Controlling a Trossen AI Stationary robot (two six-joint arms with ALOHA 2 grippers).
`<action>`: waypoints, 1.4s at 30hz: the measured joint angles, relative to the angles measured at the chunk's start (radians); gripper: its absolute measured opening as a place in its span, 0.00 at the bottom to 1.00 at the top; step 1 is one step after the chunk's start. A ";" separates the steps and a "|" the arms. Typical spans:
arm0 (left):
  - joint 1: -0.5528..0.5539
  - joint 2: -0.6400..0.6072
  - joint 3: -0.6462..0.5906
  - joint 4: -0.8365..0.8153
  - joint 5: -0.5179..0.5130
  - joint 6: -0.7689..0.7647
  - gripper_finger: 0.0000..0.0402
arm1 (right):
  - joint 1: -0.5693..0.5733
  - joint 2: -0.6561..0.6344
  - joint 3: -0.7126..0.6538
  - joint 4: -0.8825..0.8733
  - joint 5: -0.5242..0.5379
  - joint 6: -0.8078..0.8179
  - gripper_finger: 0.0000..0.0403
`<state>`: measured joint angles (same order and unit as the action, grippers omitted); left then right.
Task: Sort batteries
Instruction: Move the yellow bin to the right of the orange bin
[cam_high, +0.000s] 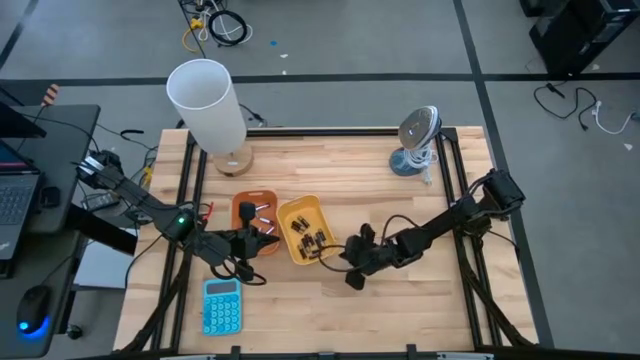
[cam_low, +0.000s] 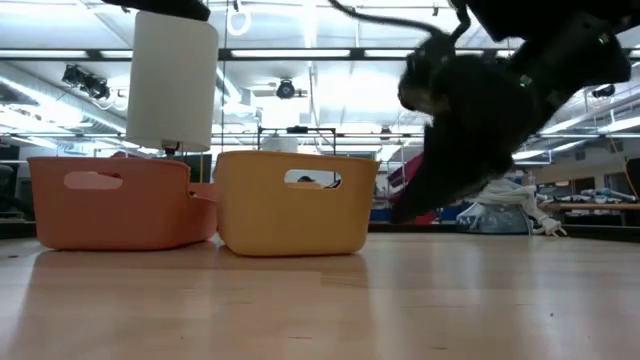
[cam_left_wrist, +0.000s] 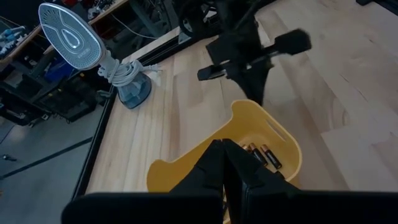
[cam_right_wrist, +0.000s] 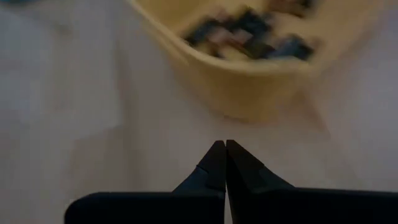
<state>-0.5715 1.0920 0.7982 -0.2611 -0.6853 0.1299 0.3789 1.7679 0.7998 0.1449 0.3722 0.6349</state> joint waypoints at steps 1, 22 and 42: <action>0.000 0.000 0.000 0.000 0.000 0.000 0.00 | 0.000 0.000 0.000 -0.025 0.029 0.017 0.00; 0.000 0.000 0.000 0.000 0.000 0.005 0.00 | -0.085 -0.001 0.000 0.140 -0.083 -0.195 0.00; 0.000 0.000 0.000 0.015 0.001 -0.002 0.00 | 0.047 0.000 -0.001 0.255 -0.162 -0.172 0.00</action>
<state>-0.5716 1.0920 0.7982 -0.2461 -0.6842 0.1276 0.4255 1.7679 0.7986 0.4000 0.2107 0.4632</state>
